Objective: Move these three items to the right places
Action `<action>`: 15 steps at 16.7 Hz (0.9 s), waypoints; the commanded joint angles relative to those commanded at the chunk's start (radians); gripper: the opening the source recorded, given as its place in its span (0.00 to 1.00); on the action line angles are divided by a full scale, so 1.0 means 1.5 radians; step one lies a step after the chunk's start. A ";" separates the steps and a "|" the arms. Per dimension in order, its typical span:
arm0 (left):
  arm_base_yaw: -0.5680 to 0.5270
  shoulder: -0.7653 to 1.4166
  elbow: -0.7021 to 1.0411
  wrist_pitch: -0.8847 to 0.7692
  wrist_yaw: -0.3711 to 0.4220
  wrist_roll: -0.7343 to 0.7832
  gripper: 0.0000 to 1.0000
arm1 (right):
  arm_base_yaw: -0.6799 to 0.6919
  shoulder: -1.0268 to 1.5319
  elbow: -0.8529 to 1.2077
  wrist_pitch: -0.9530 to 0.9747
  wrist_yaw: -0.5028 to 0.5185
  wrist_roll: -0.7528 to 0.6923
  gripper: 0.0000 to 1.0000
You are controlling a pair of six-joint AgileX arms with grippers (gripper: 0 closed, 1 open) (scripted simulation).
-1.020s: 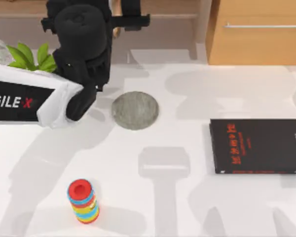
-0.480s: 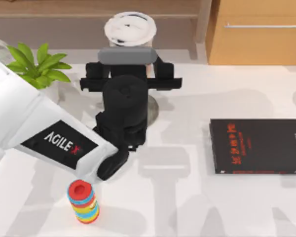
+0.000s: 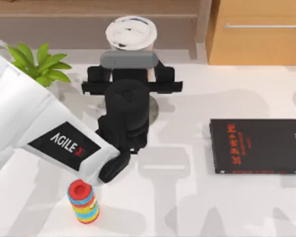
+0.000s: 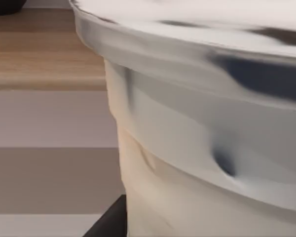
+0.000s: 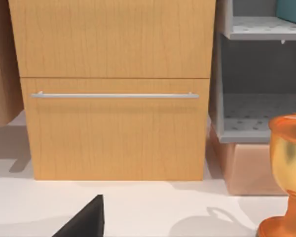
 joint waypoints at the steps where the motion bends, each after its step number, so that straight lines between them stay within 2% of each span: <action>1: 0.000 0.008 0.003 0.009 -0.001 0.001 0.00 | 0.000 0.000 0.000 0.000 0.000 0.000 1.00; 12: -0.003 0.069 -0.009 0.068 0.001 -0.002 0.00 | 0.000 0.000 0.000 0.000 0.000 0.000 1.00; 15: -0.003 0.069 -0.009 0.068 0.001 -0.002 0.23 | 0.000 0.000 0.000 0.000 0.000 0.000 1.00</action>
